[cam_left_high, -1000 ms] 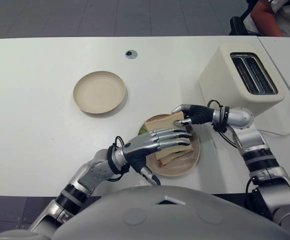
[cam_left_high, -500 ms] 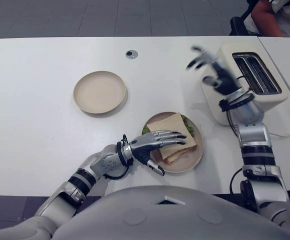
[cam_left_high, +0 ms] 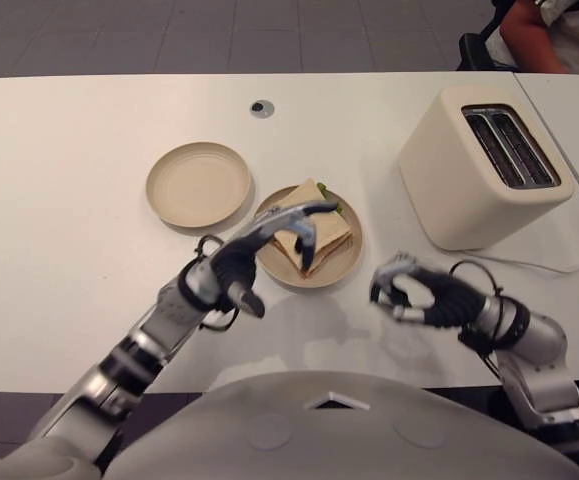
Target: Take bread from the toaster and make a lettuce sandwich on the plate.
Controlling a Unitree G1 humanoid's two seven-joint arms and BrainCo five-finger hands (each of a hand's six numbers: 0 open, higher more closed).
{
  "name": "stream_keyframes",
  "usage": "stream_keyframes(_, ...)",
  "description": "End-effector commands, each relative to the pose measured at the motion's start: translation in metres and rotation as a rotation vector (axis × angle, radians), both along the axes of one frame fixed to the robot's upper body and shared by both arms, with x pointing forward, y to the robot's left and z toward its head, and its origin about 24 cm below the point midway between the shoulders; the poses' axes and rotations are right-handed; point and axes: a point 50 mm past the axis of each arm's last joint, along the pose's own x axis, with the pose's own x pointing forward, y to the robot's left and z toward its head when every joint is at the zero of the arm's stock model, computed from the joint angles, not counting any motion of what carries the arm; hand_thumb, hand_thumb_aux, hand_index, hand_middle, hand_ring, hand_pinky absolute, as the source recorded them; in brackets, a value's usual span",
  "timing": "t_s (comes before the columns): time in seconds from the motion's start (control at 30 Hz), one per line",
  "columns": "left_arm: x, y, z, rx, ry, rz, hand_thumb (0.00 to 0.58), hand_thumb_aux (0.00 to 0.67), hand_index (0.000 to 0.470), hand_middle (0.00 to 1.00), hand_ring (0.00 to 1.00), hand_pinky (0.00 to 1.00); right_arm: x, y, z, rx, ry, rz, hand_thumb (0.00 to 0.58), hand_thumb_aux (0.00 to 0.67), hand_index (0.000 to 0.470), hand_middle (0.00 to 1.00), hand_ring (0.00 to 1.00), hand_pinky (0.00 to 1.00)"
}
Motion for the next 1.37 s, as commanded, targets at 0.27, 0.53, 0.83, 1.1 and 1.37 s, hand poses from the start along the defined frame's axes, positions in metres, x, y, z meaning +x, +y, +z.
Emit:
stream_keyframes(0.27, 0.003, 0.017, -0.128, 0.853, 0.230, 0.046, 0.580, 0.670, 0.470, 1.00, 1.00, 1.00, 0.053, 0.027, -0.059, -0.290, -0.101, -0.182, 0.580, 0.670, 0.470, 1.00, 1.00, 1.00)
stream_keyframes(0.53, 0.089, -0.003, -0.134, 0.898, 0.003, 0.479, 0.580, 0.670, 0.470, 1.00, 1.00, 1.00, 0.099, 0.029, -0.075, -0.359, -0.240, -0.536, 0.580, 0.670, 0.470, 1.00, 1.00, 1.00)
stream_keyframes(0.83, 0.037, -0.004, -0.061, 0.069, 0.047, 0.399, 0.000, 0.000, 0.000, 0.00, 0.00, 0.00, 0.101, 0.023, -0.001, 0.197, -0.474, -0.797, 0.000, 0.000, 0.000, 0.00, 0.00, 0.00)
stream_keyframes(1.1, 0.068, 0.017, -0.048, -0.250, 0.196, 0.688, 0.000, 0.000, 0.000, 0.00, 0.00, 0.00, 0.119, 0.016, -0.018, 0.314, -0.302, -1.044, 0.000, 0.000, 0.000, 0.00, 0.00, 0.00)
stream_keyframes(1.37, 0.069, 0.002, -0.074, -0.188, 0.223, 0.775, 0.000, 0.000, 0.000, 0.00, 0.00, 0.00, 0.118, 0.011, -0.025, 0.301, -0.308, -1.087, 0.000, 0.000, 0.000, 0.00, 0.00, 0.00)
